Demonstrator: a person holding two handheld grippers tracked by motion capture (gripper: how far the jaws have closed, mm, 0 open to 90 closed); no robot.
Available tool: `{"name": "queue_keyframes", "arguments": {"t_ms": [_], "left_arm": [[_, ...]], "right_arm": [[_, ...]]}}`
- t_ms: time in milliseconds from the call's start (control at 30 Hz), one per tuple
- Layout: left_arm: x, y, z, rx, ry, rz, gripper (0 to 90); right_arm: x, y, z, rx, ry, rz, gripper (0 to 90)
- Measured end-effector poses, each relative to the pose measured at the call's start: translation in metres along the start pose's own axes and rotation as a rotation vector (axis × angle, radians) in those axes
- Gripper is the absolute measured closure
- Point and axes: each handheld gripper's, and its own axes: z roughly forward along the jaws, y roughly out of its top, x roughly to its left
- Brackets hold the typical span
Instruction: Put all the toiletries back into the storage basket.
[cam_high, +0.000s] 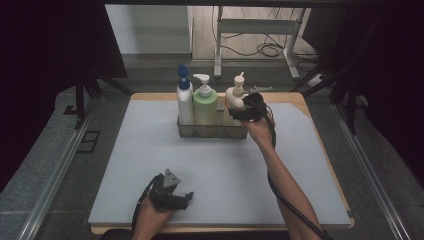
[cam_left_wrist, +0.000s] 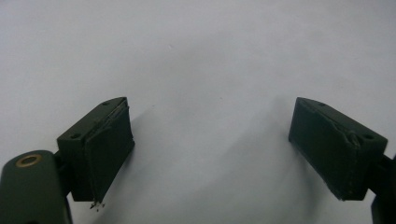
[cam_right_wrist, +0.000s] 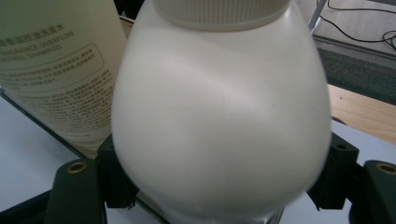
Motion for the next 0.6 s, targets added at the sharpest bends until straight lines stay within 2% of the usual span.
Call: {"name": "queue_keyframes", "arguments": {"t_ms": [267, 467, 600], "left_arm": [[0.0, 0.0, 0.0, -0.001, 0.0, 0.0, 12.9], [0.0, 0.0, 0.0, -0.001, 0.0, 0.001, 13.0], [0.0, 0.0, 0.0, -0.002, -0.001, -0.001, 12.9]], "right_arm": [[-0.001, -0.003, -0.019, 0.002, 0.026, -0.03, 25.0], [-0.003, -0.013, -0.032, 0.006, 0.036, -0.047, 25.6], [-0.007, -0.02, -0.042, 0.006, 0.052, -0.041, 27.3]]}}
